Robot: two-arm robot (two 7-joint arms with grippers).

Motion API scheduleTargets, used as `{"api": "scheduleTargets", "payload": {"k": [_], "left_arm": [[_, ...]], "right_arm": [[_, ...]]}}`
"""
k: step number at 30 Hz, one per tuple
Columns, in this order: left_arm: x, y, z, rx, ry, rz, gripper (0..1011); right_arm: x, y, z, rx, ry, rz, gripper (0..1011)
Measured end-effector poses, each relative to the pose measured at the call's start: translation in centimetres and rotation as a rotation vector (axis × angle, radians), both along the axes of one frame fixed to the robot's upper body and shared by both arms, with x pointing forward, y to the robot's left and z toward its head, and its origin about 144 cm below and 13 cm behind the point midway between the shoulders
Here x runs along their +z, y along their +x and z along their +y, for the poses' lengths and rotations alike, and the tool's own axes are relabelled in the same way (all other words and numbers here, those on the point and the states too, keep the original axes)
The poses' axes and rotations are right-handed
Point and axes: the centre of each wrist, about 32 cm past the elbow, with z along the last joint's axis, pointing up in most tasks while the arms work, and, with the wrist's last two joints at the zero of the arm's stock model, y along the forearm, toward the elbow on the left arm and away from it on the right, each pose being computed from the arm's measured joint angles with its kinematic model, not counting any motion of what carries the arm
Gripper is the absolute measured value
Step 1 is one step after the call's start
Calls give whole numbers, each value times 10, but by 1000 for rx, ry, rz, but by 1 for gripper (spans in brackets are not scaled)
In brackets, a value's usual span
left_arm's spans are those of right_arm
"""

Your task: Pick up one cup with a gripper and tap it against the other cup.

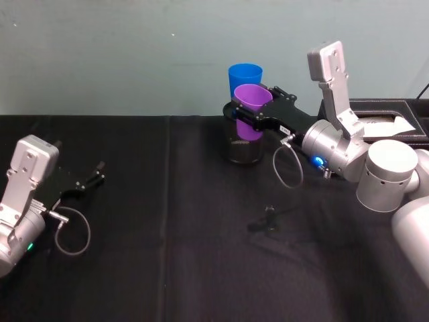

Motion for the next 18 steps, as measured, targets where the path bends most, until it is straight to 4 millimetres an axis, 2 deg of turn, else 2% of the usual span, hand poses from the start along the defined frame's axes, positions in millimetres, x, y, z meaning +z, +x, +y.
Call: {"api": "scheduleTargets", "payload": {"k": [18], "left_arm": [[0, 0, 0, 0, 0, 0, 1000]], "right_arm": [[0, 0, 0, 0, 0, 0, 730]]}}
